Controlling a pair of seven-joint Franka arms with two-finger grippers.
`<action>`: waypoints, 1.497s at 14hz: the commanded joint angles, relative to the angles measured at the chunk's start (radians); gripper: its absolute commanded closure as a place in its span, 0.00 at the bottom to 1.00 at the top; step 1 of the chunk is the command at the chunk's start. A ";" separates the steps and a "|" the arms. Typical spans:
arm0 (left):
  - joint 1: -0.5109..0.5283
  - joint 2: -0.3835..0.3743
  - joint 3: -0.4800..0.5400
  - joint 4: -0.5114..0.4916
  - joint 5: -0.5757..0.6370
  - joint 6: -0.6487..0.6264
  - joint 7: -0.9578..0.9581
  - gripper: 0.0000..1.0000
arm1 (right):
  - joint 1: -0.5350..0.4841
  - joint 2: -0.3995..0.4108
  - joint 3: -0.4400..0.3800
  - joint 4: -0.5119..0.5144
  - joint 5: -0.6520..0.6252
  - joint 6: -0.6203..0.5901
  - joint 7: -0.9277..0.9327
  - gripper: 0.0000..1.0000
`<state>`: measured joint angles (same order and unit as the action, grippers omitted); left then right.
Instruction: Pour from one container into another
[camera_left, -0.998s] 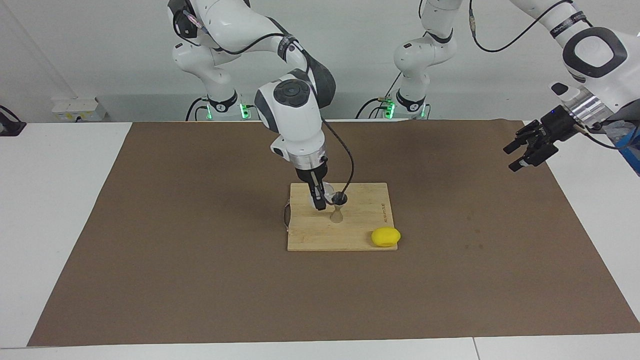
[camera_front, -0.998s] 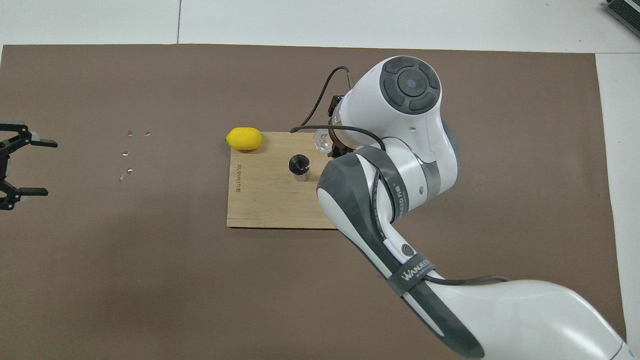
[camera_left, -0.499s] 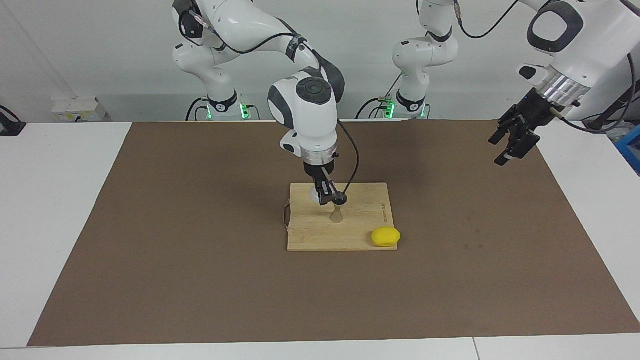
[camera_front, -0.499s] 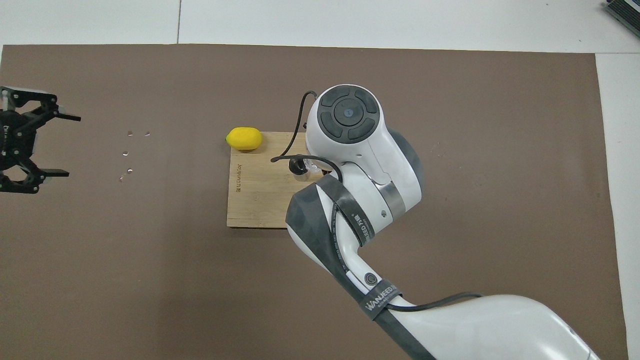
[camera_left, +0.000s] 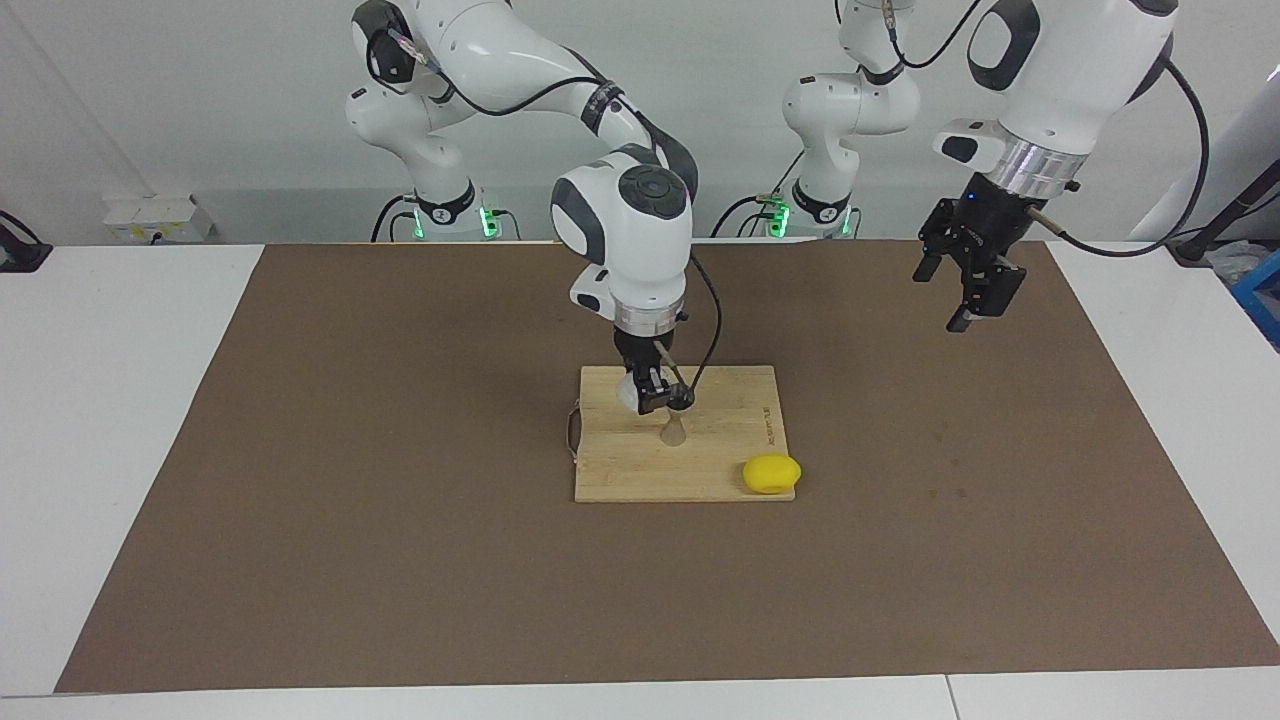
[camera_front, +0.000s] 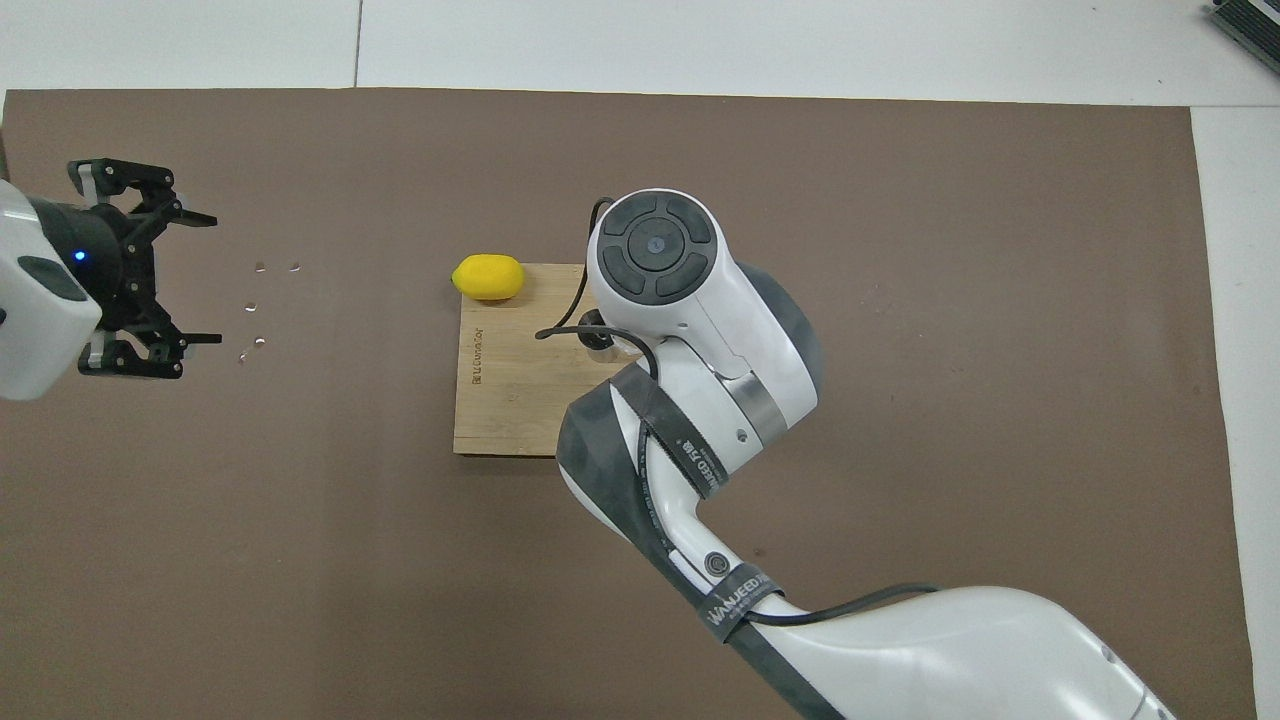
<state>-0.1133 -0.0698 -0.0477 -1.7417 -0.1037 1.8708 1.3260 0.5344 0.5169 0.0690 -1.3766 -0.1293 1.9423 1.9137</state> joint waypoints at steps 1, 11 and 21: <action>-0.044 -0.016 0.008 -0.007 0.071 0.005 -0.259 0.00 | 0.002 0.054 0.005 0.089 -0.038 -0.023 -0.021 1.00; -0.035 -0.084 0.012 -0.056 0.113 -0.070 -0.795 0.00 | 0.053 0.045 0.008 0.090 -0.174 -0.088 -0.122 1.00; 0.159 -0.090 0.014 -0.056 0.113 -0.123 -0.851 0.00 | 0.070 0.045 0.008 0.090 -0.259 -0.068 -0.160 1.00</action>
<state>0.0129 -0.1298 -0.0233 -1.7754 -0.0077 1.7665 0.4973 0.6056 0.5507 0.0698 -1.3109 -0.3554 1.8786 1.7779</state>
